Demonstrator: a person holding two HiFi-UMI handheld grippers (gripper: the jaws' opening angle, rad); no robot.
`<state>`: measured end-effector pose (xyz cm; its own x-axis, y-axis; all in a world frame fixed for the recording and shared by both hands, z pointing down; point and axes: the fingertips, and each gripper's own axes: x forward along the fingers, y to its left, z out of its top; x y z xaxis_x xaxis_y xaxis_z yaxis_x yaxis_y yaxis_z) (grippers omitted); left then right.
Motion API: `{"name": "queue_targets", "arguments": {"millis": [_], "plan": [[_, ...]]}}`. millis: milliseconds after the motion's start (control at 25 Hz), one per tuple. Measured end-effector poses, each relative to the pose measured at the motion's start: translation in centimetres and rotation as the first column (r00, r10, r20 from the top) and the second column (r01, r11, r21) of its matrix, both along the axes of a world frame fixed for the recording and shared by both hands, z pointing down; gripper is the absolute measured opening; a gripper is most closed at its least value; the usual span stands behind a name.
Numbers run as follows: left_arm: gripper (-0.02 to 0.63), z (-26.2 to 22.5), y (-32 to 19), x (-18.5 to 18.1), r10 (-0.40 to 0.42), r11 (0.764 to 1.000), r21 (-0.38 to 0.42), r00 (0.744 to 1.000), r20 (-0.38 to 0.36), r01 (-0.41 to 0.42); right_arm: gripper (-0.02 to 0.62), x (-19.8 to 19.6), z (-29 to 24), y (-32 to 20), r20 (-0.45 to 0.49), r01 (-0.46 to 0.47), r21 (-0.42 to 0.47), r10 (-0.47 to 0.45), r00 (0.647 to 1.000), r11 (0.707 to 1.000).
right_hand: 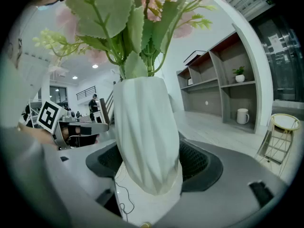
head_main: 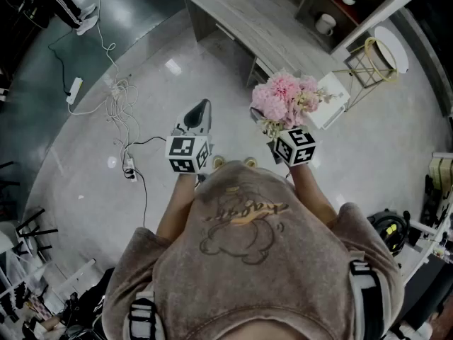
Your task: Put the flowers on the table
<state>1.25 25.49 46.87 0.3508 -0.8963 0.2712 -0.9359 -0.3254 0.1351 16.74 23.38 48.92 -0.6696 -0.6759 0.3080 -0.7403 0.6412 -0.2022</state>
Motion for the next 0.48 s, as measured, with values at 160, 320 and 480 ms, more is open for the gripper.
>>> {"name": "queue_targets", "arguments": {"millis": [160, 320, 480], "plan": [[0.018, 0.1, 0.1, -0.8, -0.011, 1.0, -0.001, 1.0, 0.002, 0.011, 0.357, -0.4, 0.0, -0.1, 0.003, -0.011, 0.013, 0.011, 1.0, 1.0], [0.018, -0.2, 0.2, -1.5, -0.016, 1.0, 0.001, 1.0, -0.002, 0.016, 0.357, -0.9, -0.3, 0.1, 0.018, -0.011, 0.008, 0.011, 1.0, 1.0], [0.018, -0.5, -0.2, -2.6, -0.011, 1.0, 0.001, 1.0, -0.013, 0.011, 0.357, -1.9, -0.4, 0.2, 0.027, -0.016, 0.0, 0.016, 1.0, 1.0]]}}
